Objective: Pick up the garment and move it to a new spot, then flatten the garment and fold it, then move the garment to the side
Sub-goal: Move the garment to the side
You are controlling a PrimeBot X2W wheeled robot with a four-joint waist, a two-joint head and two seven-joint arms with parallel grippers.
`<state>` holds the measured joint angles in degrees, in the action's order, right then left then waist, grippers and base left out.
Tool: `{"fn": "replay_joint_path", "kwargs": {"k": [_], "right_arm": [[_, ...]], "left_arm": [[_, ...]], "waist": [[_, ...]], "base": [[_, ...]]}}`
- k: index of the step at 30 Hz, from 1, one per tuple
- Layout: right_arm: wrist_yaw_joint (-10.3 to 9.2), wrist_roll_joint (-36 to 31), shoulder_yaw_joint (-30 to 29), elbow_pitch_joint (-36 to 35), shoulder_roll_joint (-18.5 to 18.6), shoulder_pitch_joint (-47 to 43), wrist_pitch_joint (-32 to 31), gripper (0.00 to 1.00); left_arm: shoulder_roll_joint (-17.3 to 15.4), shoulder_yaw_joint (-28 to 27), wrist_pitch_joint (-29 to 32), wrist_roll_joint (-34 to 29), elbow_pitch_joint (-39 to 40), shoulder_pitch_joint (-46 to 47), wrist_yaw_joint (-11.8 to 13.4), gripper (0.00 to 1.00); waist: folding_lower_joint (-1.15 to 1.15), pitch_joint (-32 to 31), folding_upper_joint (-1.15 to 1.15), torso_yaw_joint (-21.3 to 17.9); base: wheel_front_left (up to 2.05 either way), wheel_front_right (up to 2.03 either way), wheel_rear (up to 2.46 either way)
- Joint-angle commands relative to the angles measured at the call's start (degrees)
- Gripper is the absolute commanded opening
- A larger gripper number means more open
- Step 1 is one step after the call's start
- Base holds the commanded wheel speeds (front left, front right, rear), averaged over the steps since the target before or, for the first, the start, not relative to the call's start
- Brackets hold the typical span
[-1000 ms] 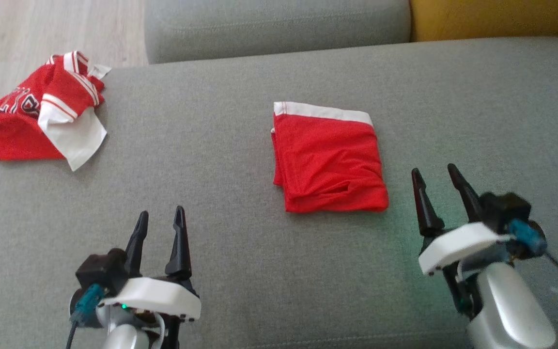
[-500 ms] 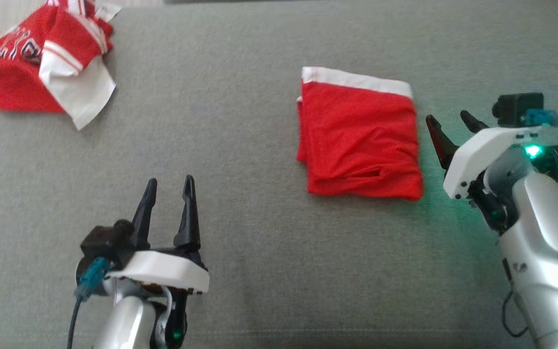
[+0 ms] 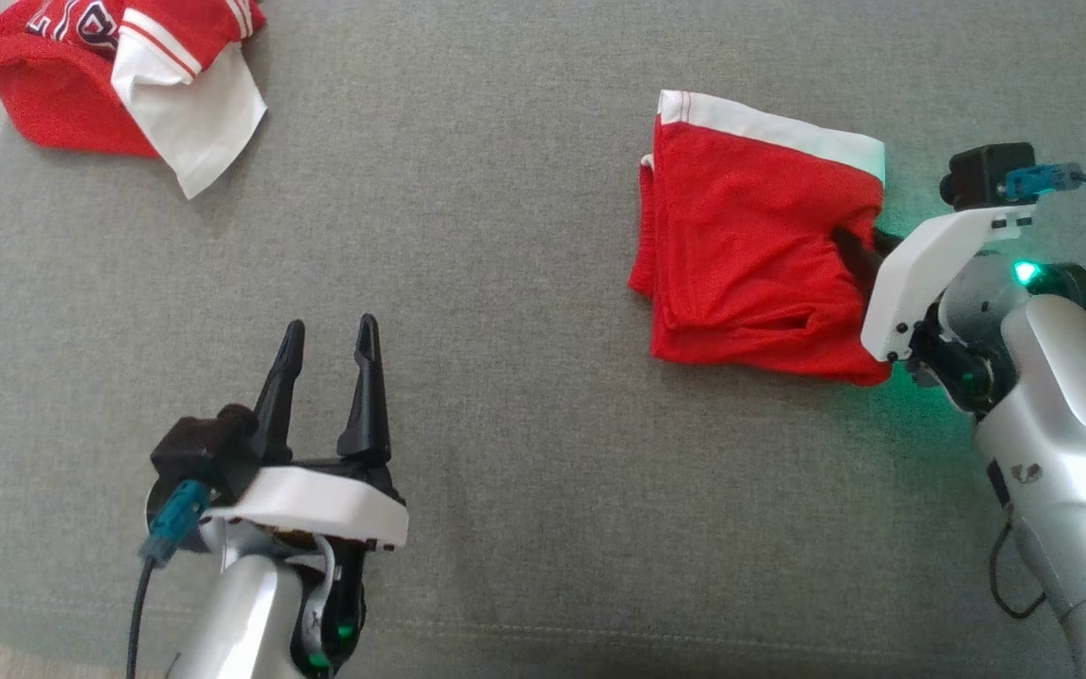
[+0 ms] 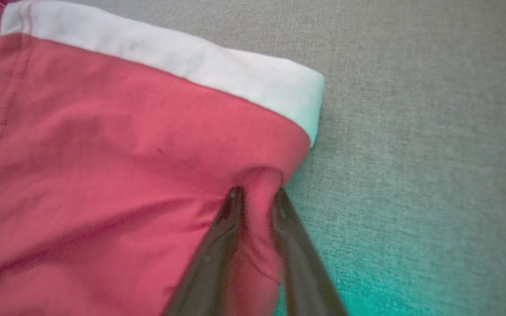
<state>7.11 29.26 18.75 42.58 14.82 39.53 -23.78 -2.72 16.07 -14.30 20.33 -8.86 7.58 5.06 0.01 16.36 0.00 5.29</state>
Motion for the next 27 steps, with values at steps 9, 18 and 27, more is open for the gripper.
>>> {"fn": "replay_joint_path", "kwargs": {"k": [9, 18, 27], "right_arm": [[0.37, 0.98, 2.65, -0.57, 2.75, 3.29, 5.90, 0.00], [0.37, -0.11, 1.99, 0.02, 2.86, 6.74, 10.59, 0.00], [0.37, 0.22, 2.11, 1.09, -1.46, 8.92, 14.39, 0.00]], "left_arm": [[-0.16, -2.01, -0.70, -1.21, 2.67, 2.69, -0.11, 1.00], [-0.35, -3.26, -0.70, -4.87, 2.78, 3.64, -1.81, 1.00], [-2.00, -2.55, -0.67, -7.49, 1.86, 5.81, -3.10, 1.00]], "waist": [[-0.01, 0.85, 0.00, -3.15], [-0.01, 3.79, 0.00, -16.89], [-0.01, 6.45, 0.00, -28.96]], "base": [[0.00, 0.00, 0.00], [0.00, 0.00, 0.00], [0.00, 0.00, 0.00]]}}
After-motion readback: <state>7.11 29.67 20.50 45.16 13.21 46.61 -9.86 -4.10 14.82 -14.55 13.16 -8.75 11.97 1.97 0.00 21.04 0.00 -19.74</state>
